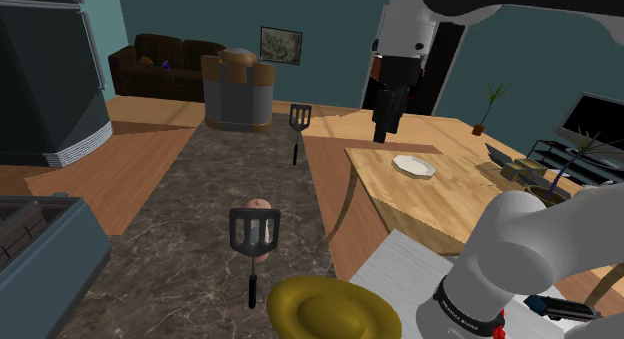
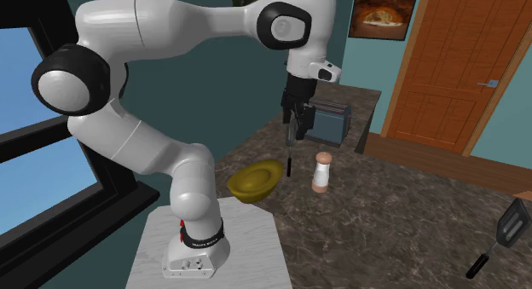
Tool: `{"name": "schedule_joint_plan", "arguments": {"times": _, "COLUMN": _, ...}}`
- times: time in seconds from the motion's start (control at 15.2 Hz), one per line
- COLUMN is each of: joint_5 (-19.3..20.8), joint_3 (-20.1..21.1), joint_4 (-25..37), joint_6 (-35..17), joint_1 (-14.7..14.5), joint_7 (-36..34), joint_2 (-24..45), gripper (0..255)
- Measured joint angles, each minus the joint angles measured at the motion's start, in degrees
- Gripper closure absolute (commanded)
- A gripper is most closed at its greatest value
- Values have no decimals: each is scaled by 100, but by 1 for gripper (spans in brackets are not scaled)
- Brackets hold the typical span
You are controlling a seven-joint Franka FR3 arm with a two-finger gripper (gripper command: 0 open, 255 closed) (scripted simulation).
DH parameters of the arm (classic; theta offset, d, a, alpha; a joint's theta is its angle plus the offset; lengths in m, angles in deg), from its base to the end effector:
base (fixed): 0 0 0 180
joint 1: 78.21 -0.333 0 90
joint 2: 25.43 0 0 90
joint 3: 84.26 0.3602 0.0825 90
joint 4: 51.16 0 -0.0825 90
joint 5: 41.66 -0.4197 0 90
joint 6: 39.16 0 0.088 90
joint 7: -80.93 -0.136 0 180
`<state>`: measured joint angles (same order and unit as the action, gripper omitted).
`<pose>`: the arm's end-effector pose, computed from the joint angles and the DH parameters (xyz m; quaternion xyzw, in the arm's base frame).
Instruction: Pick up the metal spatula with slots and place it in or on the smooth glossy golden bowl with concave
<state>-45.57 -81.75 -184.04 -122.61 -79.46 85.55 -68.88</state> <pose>0.3031 0.0340 0.5933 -0.9961 -0.0683 0.0521 0.0197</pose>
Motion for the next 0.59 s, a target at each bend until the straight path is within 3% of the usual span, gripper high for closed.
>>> {"name": "schedule_joint_plan", "arguments": {"times": 0.2, "joint_5": -169, "joint_3": 108, "joint_4": -140, "joint_6": -91, "joint_1": 38, "joint_7": -300, "joint_2": 52, "gripper": 0}}
{"name": "schedule_joint_plan", "arguments": {"times": 0.59, "joint_5": -1026, "joint_3": 627, "joint_4": -514, "joint_6": -585, "joint_1": 176, "joint_7": -1749, "joint_2": 560, "gripper": 0}}
